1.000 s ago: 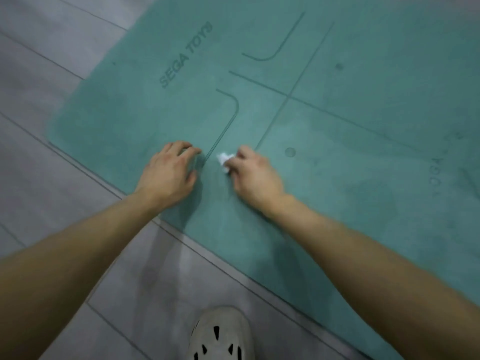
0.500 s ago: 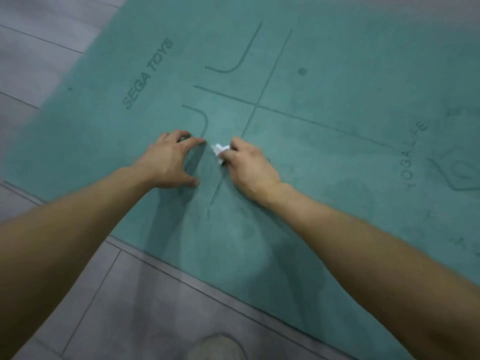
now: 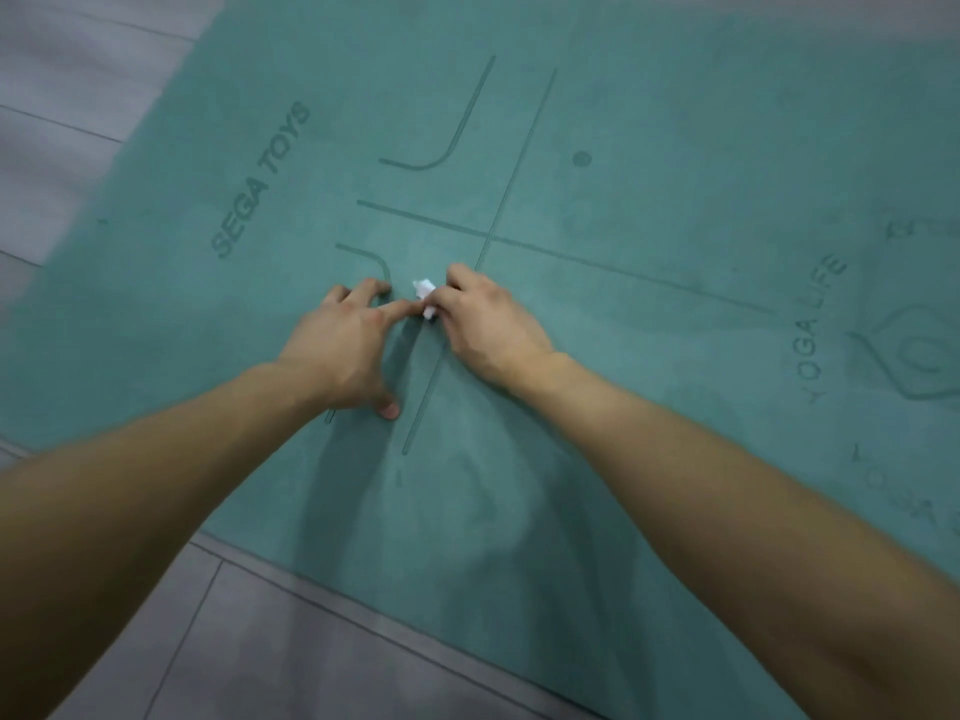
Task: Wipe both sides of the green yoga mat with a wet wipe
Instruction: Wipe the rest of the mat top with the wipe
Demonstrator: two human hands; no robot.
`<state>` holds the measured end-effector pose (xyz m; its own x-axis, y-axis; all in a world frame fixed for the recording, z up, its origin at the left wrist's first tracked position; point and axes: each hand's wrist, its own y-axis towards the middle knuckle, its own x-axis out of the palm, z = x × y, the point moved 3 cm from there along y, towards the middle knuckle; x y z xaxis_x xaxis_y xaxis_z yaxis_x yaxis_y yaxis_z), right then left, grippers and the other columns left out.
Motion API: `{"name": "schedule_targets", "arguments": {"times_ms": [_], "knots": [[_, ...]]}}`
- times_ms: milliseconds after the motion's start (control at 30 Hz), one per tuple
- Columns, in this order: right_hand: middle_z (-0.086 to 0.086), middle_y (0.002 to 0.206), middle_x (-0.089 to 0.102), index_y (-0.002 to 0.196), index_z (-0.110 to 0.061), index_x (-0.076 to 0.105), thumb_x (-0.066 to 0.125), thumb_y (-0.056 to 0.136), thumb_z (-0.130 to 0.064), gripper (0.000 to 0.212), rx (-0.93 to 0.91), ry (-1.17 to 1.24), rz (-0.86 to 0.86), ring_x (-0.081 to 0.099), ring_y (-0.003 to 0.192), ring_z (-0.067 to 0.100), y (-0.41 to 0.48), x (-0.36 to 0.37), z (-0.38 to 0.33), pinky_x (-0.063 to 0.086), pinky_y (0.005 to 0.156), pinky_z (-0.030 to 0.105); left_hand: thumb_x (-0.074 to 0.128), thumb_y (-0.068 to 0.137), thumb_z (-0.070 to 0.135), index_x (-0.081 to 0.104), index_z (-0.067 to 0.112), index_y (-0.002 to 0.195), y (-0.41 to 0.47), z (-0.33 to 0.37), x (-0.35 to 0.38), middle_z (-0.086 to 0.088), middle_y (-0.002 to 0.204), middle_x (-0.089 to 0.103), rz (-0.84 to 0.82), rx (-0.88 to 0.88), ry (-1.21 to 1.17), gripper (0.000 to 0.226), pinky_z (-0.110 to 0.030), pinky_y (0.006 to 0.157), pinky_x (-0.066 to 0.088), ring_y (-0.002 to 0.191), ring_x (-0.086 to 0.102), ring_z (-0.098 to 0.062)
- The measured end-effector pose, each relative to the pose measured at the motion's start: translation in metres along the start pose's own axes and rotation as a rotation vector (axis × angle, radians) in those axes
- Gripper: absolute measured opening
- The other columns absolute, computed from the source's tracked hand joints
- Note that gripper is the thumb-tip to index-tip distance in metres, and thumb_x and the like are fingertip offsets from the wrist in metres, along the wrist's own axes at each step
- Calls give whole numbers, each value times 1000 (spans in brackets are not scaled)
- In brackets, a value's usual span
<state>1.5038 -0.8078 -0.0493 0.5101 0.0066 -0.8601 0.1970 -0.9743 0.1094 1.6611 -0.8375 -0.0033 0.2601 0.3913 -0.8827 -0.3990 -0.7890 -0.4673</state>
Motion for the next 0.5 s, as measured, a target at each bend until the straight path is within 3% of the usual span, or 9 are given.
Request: {"name": "schedule_targets", "arguments": {"times_ms": [67,167,233,367,433,500], "knots": [[9,97,46,112,-11,72,52,105,-20,23,128,-99,82,56,89,33,14,-21,40,36,69,36,100,42,61,27,51,160,0,-1,3,1,163,30,8,21,-7,139,-49,108,49,137,40,-33],[7,97,44,110,-9,74,51,100,-5,25,497,-127,266,58,91,34,25,-42,84,36,70,34,100,39,64,28,53,158,2,-2,1,4,162,30,25,29,-2,140,-51,105,51,137,41,-32],[9,102,51,111,-8,73,52,100,-6,24,459,-71,245,60,92,35,24,-27,51,40,73,34,100,39,65,28,53,159,0,-2,-1,3,162,31,24,31,10,140,-50,106,51,137,42,-33],[5,101,52,122,-20,72,50,106,-25,28,31,4,-30,57,90,27,-22,4,-10,45,75,34,97,41,68,24,53,159,-4,0,0,1,163,31,22,41,8,139,-51,105,52,138,41,-33],[5,98,50,115,-21,75,50,104,-28,28,122,-60,30,56,88,29,-26,-18,24,48,75,37,97,44,69,23,52,161,-2,-3,3,1,164,30,18,60,7,139,-50,107,51,139,41,-34],[8,99,48,113,-17,76,52,103,-21,27,426,-121,197,58,87,34,-28,-47,75,48,77,36,97,45,69,24,51,161,0,-4,4,1,164,30,29,66,15,139,-47,106,50,139,41,-33]]}}
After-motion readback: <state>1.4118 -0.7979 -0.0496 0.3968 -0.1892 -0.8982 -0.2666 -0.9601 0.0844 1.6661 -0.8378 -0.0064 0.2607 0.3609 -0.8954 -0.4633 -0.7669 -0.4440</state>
